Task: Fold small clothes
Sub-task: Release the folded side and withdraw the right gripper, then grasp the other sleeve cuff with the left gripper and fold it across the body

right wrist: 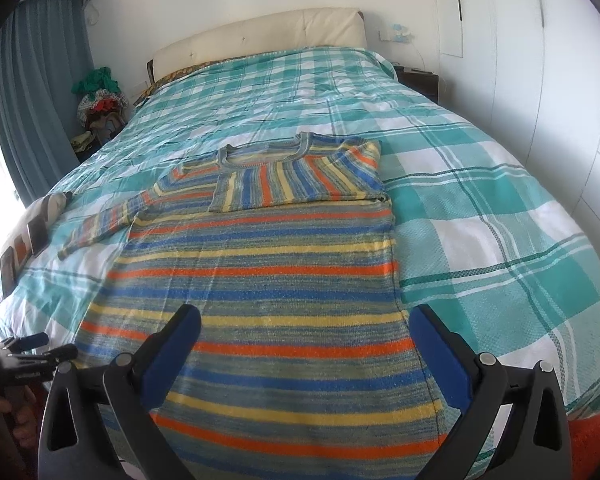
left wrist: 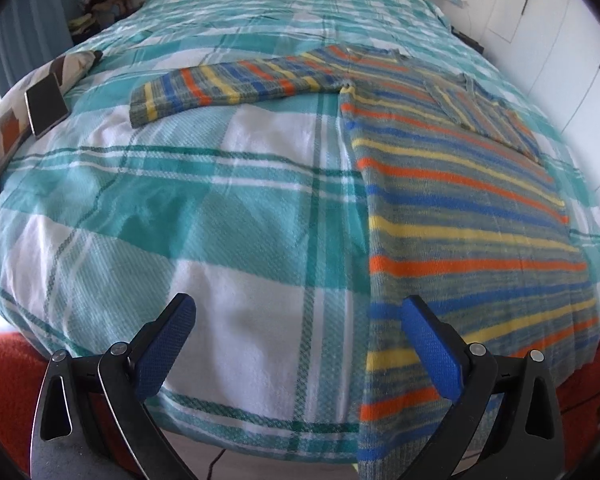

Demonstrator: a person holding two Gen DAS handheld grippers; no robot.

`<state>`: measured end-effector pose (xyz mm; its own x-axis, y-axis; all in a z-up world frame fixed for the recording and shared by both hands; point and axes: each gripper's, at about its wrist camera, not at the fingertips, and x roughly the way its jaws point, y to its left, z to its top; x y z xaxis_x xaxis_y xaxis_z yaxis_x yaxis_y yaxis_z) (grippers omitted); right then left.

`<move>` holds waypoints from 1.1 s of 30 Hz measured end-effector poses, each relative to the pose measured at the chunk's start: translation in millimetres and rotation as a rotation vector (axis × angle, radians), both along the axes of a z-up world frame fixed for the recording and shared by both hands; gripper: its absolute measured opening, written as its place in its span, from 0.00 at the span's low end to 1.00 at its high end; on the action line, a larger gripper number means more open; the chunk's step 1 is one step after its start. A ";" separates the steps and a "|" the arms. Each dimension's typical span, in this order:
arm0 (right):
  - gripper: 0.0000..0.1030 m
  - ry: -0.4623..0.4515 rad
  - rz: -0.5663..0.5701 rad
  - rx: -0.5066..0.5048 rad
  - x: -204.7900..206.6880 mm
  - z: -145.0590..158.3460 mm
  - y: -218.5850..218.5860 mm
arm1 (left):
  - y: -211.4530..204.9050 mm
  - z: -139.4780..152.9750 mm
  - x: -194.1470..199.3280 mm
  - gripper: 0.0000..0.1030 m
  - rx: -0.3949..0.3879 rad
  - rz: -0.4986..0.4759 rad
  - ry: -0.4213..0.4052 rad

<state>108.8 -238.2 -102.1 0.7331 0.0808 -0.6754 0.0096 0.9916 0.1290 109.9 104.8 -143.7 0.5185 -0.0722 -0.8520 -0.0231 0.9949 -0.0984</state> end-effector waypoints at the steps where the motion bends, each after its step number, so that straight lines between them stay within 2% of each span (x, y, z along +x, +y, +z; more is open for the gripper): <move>1: 1.00 -0.002 0.003 -0.003 0.0 -0.3 0.3 | 9.9 6.5 8.4 1.00 -0.011 0.010 -0.013; 4: 1.00 0.003 0.019 -0.009 0.6 -3.4 0.3 | 51.0 26.1 45.8 1.00 -0.010 0.069 -0.049; 7: 1.00 0.022 0.033 -0.001 2.0 -8.4 -1.1 | 114.7 36.7 94.2 0.99 -0.065 0.209 -0.067; 9: 1.00 0.034 0.035 0.002 3.0 -12.0 -2.2 | 155.3 27.6 123.9 0.98 -0.143 0.309 -0.036; 11: 1.00 0.046 0.032 0.004 4.0 -15.1 -3.2 | 180.4 9.9 148.6 0.97 -0.189 0.376 0.019; 13: 1.00 0.056 0.031 0.003 5.1 -17.5 -3.2 | 185.6 -7.3 166.7 0.92 -0.202 0.381 0.053; 15: 1.00 0.066 0.031 -0.001 6.0 -19.8 -2.6 | 180.0 -23.6 183.3 0.68 -0.217 0.349 0.089; 16: 1.00 0.072 0.032 -0.002 6.6 -21.6 -2.3 | 175.7 -27.4 188.5 0.62 -0.203 0.343 0.096; 17: 1.00 0.078 0.034 -0.002 7.1 -23.0 -1.9 | 169.8 -27.9 192.2 0.38 -0.166 0.340 0.088; 18: 1.00 0.083 0.037 -0.001 8.0 -24.2 -1.7 | 164.0 -25.2 195.3 0.02 -0.146 0.332 0.085; 19: 1.00 0.088 0.041 0.002 8.7 -25.2 -1.6 | 159.5 -20.3 199.0 0.03 -0.160 0.324 0.091; 21: 1.00 0.086 0.046 0.010 10.1 -25.5 -2.4 | 143.8 9.2 204.2 0.03 -0.154 0.290 0.033; 24: 1.00 0.078 0.053 0.022 11.3 -25.4 -4.8 | 87.3 71.5 214.0 0.03 -0.116 0.133 -0.065; 28: 1.00 0.074 0.060 0.063 14.1 -25.1 -9.2 | -16.6 138.8 231.7 0.03 -0.112 -0.118 -0.151; 30: 1.00 0.067 0.061 0.076 14.3 -23.5 -11.1 | -67.5 152.8 239.9 0.03 -0.116 -0.225 -0.164; 33: 1.00 0.055 0.055 0.089 12.6 -21.2 -15.3 | -140.0 141.5 245.0 0.04 -0.075 -0.347 -0.149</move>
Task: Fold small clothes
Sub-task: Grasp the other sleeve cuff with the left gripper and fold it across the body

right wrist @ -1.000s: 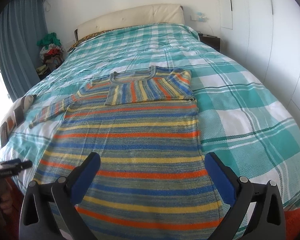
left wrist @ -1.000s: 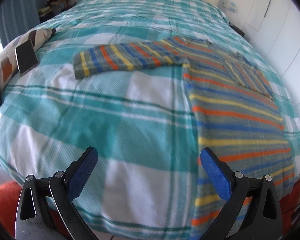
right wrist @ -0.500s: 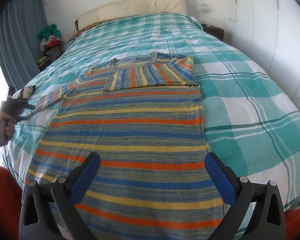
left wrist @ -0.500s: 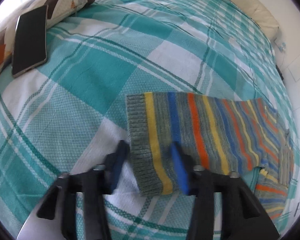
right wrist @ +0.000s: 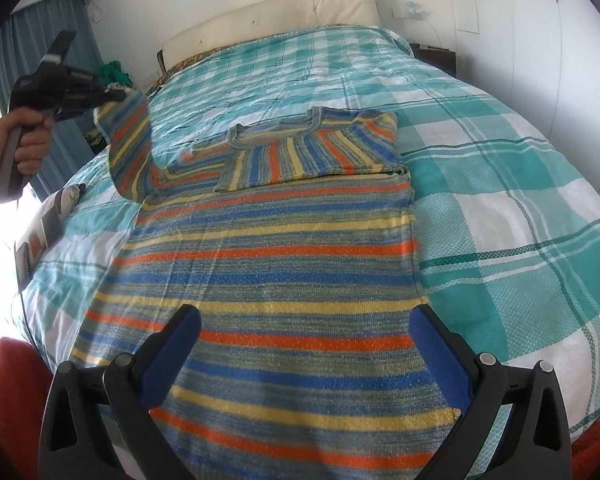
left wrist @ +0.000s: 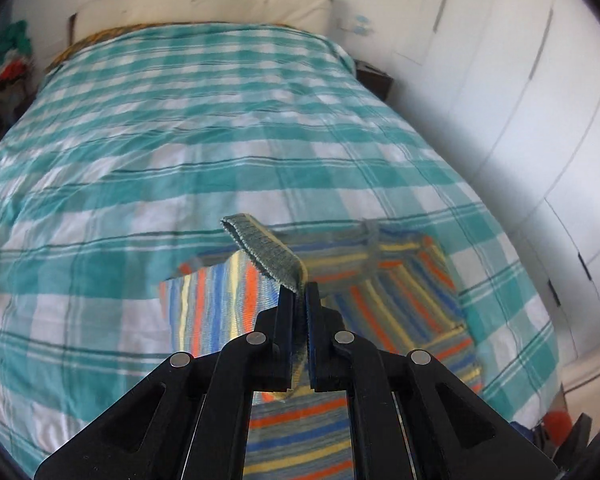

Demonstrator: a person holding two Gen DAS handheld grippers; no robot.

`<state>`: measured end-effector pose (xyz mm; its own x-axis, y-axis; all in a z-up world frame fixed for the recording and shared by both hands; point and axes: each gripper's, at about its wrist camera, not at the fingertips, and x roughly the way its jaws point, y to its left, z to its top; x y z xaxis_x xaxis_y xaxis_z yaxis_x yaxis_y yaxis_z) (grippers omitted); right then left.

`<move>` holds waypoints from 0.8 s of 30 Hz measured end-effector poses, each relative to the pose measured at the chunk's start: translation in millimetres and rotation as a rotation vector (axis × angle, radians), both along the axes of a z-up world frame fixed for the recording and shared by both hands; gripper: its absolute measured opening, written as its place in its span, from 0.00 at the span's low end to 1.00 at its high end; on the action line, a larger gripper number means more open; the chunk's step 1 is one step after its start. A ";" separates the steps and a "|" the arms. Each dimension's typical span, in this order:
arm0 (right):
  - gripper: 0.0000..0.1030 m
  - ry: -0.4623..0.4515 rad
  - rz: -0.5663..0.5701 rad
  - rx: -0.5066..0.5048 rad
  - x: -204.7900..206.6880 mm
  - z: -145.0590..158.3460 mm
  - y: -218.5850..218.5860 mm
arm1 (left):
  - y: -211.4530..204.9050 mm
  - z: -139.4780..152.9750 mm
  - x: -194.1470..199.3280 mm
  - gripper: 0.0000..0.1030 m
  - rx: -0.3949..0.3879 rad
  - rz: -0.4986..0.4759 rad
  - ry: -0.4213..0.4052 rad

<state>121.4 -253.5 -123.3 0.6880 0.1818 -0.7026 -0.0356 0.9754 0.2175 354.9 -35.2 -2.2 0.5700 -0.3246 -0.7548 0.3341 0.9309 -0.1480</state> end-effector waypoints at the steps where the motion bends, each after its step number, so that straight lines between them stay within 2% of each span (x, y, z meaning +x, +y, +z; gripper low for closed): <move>1: 1.00 -0.002 -0.003 0.005 -0.7 0.3 -1.9 | -22.4 -13.3 2.8 0.05 0.032 -0.026 0.008; 2: 1.00 -0.003 -0.006 0.007 -1.7 0.5 -3.3 | -39.2 -28.7 5.7 0.10 0.050 -0.052 0.036; 4: 1.00 0.003 -0.012 0.012 -2.7 -1.3 -6.8 | -63.6 -65.0 12.5 0.34 0.079 -0.089 0.130; 5: 1.00 0.008 -0.014 0.015 -2.9 -2.1 -8.9 | -68.9 -76.3 12.3 0.47 0.095 -0.088 0.150; 7: 1.00 0.013 -0.025 0.026 -4.1 -2.6 -14.5 | -64.0 -82.5 7.3 0.54 0.082 -0.074 0.129; 8: 1.00 0.012 -0.033 0.035 -5.5 -2.2 -18.6 | -54.3 -82.0 6.1 0.64 0.063 -0.058 0.122; 9: 1.00 0.012 -0.043 0.043 -6.2 -2.1 -23.4 | -40.9 -80.9 6.3 0.71 0.051 -0.026 0.113; 13: 1.00 0.074 -0.064 0.102 12.1 -1.8 -44.1 | 23.1 -89.7 19.3 0.71 0.080 0.173 0.109; 15: 1.00 0.099 -0.031 0.146 34.6 7.5 -48.6 | 47.8 -107.4 21.1 0.65 0.134 0.250 0.122; 16: 1.00 0.093 0.001 0.177 50.5 16.9 -47.9 | 54.9 -120.4 20.9 0.61 0.166 0.262 0.136; 18: 1.00 0.094 0.073 0.267 88.2 31.2 -43.8 | 62.2 -150.1 18.7 0.47 0.228 0.262 0.189; 19: 0.99 0.120 0.115 0.320 112.1 33.6 -40.0 | 65.2 -161.4 15.3 0.47 0.225 0.251 0.203; 20: 0.98 0.137 0.145 0.373 135.7 34.1 -36.7 | 67.8 -165.1 10.0 0.48 0.210 0.249 0.179; 21: 0.88 0.142 0.152 0.406 160.4 33.5 -33.1 | 68.9 -165.4 5.3 0.49 0.203 0.251 0.151; 22: 0.73 0.154 0.156 0.411 184.5 30.3 -28.0 | 69.1 -165.5 2.8 0.49 0.202 0.256 0.140; 23: 0.67 0.185 0.165 0.406 209.0 23.9 -21.0 | 69.1 -165.3 1.1 0.49 0.198 0.262 0.133; 24: 0.56 0.220 0.172 0.410 230.2 15.0 -13.2 | 68.9 -165.0 0.1 0.49 0.192 0.266 0.129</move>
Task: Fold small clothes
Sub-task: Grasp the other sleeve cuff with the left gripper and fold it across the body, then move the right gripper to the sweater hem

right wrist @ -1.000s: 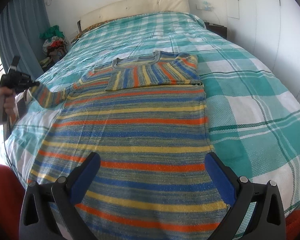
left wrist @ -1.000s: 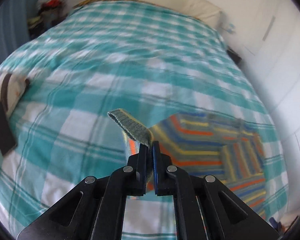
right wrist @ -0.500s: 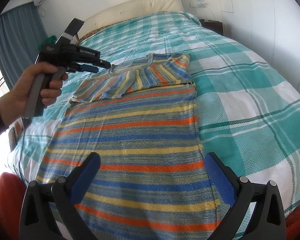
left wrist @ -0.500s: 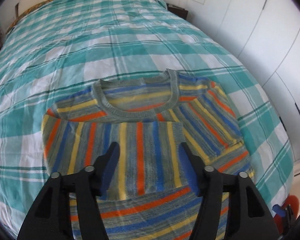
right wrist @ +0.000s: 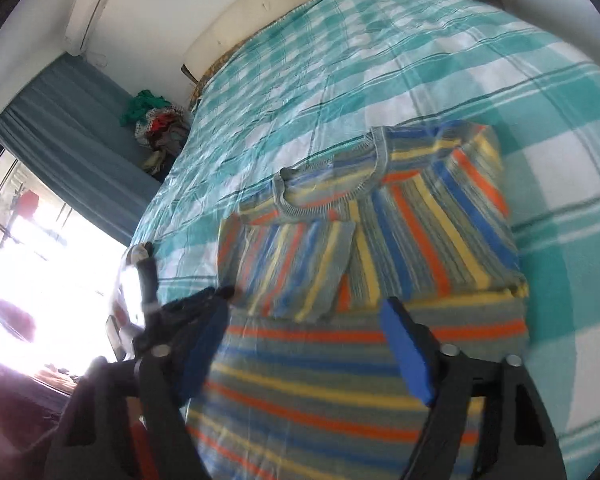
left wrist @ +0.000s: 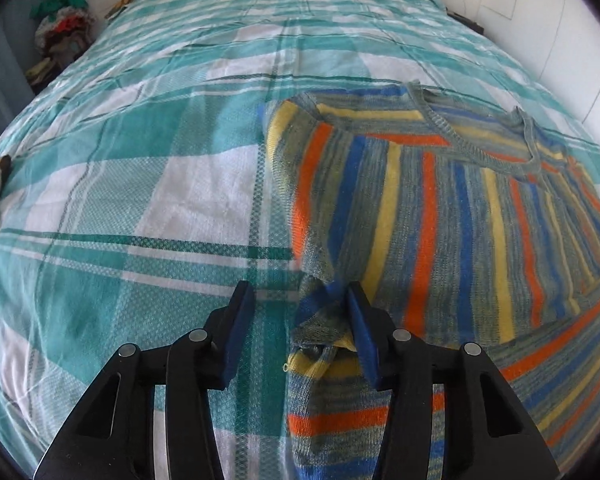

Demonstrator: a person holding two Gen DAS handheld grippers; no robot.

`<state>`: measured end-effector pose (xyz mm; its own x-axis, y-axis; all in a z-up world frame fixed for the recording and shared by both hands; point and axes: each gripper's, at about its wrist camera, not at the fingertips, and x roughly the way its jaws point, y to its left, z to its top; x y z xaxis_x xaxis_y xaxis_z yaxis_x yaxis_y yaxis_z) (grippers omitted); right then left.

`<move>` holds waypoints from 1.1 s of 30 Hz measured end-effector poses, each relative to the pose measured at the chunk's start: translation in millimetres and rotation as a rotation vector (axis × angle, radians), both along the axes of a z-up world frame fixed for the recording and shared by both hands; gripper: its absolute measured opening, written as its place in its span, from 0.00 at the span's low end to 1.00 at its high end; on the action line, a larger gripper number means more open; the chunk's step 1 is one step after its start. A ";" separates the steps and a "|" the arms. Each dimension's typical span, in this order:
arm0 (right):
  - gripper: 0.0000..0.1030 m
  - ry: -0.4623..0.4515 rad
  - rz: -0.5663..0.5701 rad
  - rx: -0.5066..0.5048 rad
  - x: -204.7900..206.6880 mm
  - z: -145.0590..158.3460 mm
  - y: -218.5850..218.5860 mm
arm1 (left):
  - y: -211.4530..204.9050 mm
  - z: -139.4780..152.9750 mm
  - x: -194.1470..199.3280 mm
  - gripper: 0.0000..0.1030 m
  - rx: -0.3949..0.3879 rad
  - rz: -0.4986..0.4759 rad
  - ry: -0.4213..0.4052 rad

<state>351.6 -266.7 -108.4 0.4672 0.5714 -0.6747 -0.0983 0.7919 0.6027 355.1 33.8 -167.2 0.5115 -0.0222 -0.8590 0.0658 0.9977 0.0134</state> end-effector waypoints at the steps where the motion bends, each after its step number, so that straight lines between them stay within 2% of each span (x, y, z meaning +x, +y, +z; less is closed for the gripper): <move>1: 0.51 0.047 0.028 0.014 22.6 -12.4 9.1 | 0.5 -0.3 -1.4 0.49 -0.004 0.004 -0.006; 5: 0.46 0.163 0.007 -0.061 72.9 -51.5 28.5 | 1.9 -0.4 -1.5 0.49 -0.019 -0.002 -0.027; 6: 0.41 0.182 0.002 -0.050 78.4 -59.4 31.0 | 2.6 -0.3 -0.9 0.50 -0.025 -0.004 -0.030; 7: 0.28 0.194 -0.007 -0.043 82.5 -65.7 32.2 | 3.7 0.0 -1.4 0.50 -0.031 -0.006 -0.033; 8: 0.20 0.193 -0.010 -0.045 84.8 -68.5 32.8 | 4.5 0.8 -1.8 0.51 -0.037 -0.008 -0.035; 9: 0.06 0.177 -0.007 -0.048 85.5 -65.8 33.4 | 5.5 1.7 -2.0 0.55 -0.041 -0.005 -0.035; 12: 0.06 0.018 -0.013 -0.115 78.0 -36.2 35.7 | 6.4 3.8 -6.3 0.66 -0.061 -0.003 -0.052; 14: 0.03 -0.031 -0.014 -0.225 80.6 -32.6 43.5 | 2.8 -0.9 -6.2 0.67 -0.040 -0.005 -0.052; 15: 0.03 -0.017 -0.007 -0.281 84.2 -38.8 47.5 | 1.4 -2.1 -6.8 0.67 -0.030 -0.003 -0.055; 17: 0.06 0.067 -0.017 -0.310 89.0 -58.5 44.8 | 1.5 0.6 -8.5 0.68 -0.024 0.005 -0.051; 18: 0.07 0.075 -0.035 -0.283 86.4 -58.3 37.1 | 2.9 3.9 -10.2 0.68 -0.030 0.011 -0.043; 20: 0.12 0.029 -0.071 -0.227 70.7 -43.5 27.9 | 6.0 13.6 -20.1 0.68 -0.058 0.013 -0.052; 23: 0.13 -0.016 0.037 -0.102 48.2 -28.7 33.8 | -1.3 22.1 -36.4 0.71 -0.065 -0.018 -0.092; 25: 0.14 0.009 0.117 -0.076 40.2 -34.8 47.4 | -13.6 15.0 -39.5 0.71 -0.041 -0.059 -0.070; 27: 0.14 0.090 0.163 -0.181 36.8 -57.2 61.0 | -23.2 2.3 -42.3 0.71 0.022 -0.086 -0.020; 28: 0.11 0.129 0.172 -0.242 32.3 -68.7 61.8 | -24.0 1.8 -47.8 0.71 0.044 -0.091 -0.021; 30: 0.10 0.098 0.153 -0.275 16.2 -65.1 54.5 | -18.7 10.5 -63.9 0.70 0.041 -0.081 -0.029; 33: 0.17 0.035 0.152 -0.339 -19.0 -44.4 49.5 | -15.2 23.4 -95.7 0.70 0.010 -0.094 -0.026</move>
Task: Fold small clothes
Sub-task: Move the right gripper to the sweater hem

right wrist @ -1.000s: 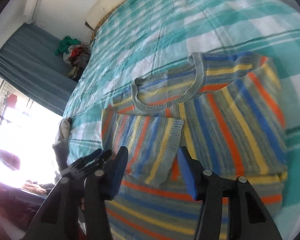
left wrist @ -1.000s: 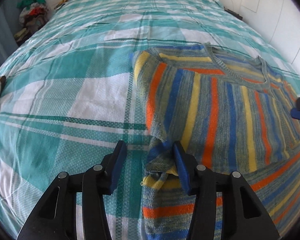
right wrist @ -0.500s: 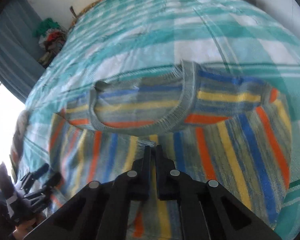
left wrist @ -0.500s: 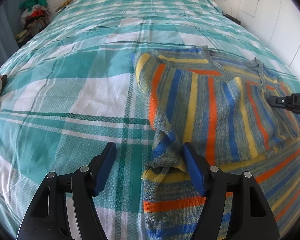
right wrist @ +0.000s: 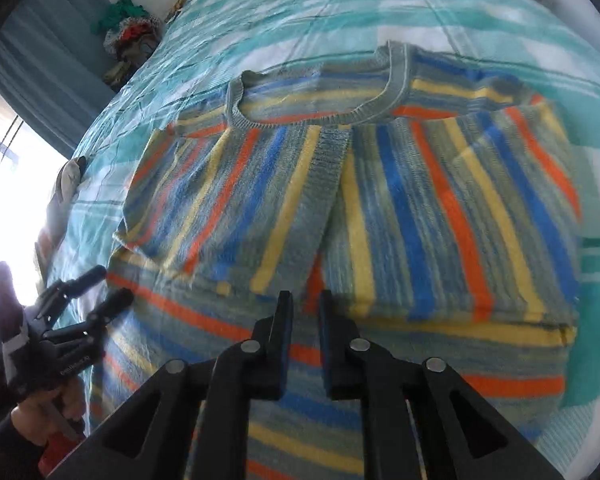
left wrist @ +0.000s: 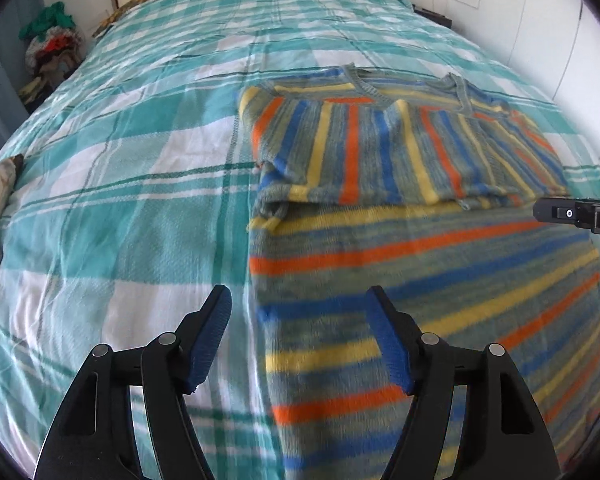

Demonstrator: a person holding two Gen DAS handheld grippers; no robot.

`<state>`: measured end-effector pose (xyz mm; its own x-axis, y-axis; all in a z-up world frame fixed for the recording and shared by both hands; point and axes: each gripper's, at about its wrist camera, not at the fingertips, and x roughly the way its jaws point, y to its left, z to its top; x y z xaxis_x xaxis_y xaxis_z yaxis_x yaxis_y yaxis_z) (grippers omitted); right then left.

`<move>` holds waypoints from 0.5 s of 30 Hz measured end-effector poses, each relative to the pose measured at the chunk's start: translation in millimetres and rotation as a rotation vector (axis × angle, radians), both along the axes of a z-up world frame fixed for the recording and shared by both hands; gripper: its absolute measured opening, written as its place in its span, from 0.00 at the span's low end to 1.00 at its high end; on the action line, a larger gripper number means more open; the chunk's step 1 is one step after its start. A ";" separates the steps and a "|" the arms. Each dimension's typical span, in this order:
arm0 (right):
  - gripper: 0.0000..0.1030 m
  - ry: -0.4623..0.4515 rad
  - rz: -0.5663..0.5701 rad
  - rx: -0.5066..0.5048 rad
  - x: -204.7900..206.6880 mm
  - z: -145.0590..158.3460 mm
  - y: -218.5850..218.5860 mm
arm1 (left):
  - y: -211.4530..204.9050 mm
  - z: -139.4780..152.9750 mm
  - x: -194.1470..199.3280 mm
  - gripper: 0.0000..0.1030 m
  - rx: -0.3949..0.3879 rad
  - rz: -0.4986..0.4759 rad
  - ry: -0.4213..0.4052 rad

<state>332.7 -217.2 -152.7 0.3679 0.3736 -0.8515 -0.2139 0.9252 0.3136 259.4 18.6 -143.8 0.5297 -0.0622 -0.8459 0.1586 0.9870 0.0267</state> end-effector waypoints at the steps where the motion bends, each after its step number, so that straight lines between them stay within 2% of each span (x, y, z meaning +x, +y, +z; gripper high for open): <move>1: 0.18 -0.018 0.023 -0.011 -15.2 5.5 -0.1 | -1.7 3.5 -13.3 0.70 -0.002 -0.012 0.001; 4: 0.24 -0.015 0.066 -0.068 -61.3 6.3 0.7 | -9.5 6.1 -55.0 0.71 -0.018 -0.049 0.031; 7: 0.24 0.007 0.076 -0.113 -119.4 -0.1 -2.3 | -14.1 -5.7 -100.8 0.71 -0.024 -0.078 0.095; 8: 0.25 0.012 0.067 -0.125 -139.9 -5.7 -4.8 | -14.6 -12.8 -115.4 0.71 -0.012 -0.080 0.114; 10: 0.27 0.008 0.028 -0.144 -175.6 -14.8 -10.4 | -16.2 -20.5 -140.9 0.73 0.033 -0.089 0.090; 12: 0.27 0.000 -0.017 -0.141 -198.5 -16.8 -15.6 | -15.9 -21.0 -154.5 0.73 0.054 -0.091 0.073; 15: 0.27 -0.003 -0.086 -0.140 -212.9 -14.1 -22.7 | -11.8 -18.0 -157.8 0.76 0.039 -0.064 0.088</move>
<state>119.7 -239.9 -166.8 0.3964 0.2186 -0.8917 -0.1325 0.9747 0.1800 101.6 6.8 -161.8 0.4489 -0.0600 -0.8916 0.2248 0.9732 0.0477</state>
